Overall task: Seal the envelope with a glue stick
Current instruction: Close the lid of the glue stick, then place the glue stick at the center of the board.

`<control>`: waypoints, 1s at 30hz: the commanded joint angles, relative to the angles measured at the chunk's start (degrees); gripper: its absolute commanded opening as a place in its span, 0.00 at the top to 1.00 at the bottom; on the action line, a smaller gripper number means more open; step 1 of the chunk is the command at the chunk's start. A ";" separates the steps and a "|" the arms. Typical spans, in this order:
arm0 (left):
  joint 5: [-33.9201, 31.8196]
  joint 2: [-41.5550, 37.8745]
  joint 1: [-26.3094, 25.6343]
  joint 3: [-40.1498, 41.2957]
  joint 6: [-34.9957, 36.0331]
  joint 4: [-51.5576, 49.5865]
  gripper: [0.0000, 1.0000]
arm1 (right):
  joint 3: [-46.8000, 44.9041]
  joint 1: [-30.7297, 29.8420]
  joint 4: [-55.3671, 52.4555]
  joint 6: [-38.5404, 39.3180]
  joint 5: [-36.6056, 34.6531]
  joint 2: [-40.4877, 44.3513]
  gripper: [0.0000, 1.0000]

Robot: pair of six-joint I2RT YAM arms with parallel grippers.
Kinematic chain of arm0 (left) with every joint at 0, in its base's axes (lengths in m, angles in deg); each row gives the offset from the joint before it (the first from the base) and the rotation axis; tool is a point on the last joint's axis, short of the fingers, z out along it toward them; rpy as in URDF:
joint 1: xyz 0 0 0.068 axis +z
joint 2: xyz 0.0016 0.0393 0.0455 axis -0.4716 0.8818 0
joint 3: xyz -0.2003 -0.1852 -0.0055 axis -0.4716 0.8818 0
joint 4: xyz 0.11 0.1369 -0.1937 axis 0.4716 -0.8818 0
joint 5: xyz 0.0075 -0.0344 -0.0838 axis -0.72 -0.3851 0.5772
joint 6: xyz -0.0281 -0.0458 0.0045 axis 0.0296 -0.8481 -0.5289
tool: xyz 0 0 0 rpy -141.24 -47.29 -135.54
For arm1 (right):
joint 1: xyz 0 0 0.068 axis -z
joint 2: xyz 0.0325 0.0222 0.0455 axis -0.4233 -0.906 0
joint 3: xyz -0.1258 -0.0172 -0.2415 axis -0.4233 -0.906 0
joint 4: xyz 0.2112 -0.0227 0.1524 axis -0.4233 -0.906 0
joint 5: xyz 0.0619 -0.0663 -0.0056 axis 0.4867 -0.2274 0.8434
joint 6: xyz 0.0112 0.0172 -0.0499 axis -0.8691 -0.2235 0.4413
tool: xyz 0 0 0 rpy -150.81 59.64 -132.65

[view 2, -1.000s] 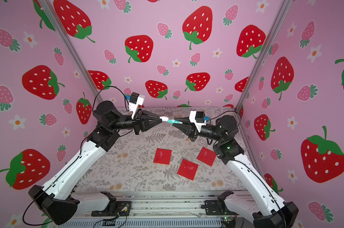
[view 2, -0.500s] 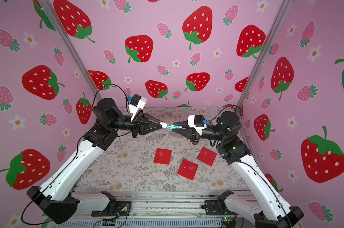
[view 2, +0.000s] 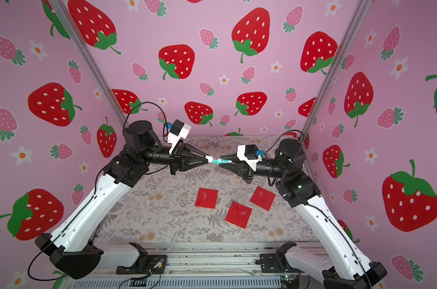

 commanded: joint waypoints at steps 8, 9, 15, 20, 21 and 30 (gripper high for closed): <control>-13.92 -6.26 10.23 6.61 1.60 -7.11 0.43 | -8.28 -0.30 9.63 -4.65 -12.29 -1.10 1.00; -15.08 -7.11 11.50 7.38 1.68 -7.92 0.41 | -9.87 0.07 11.31 -5.86 -13.28 -1.26 1.00; -26.18 -11.23 16.19 13.27 -0.07 -9.16 0.33 | -22.00 2.33 20.84 -11.57 -20.20 -4.64 1.00; -27.84 -11.43 16.48 17.07 -2.08 -7.86 0.32 | -32.84 2.72 30.77 -14.66 -25.40 -9.89 1.00; -27.98 -11.34 16.48 17.69 -2.59 -7.56 0.32 | -34.50 2.85 32.75 -15.03 -26.10 -10.99 0.99; -27.43 -10.69 16.50 23.10 -6.86 -3.50 0.32 | -44.05 3.38 50.79 -20.16 -29.52 -27.42 0.88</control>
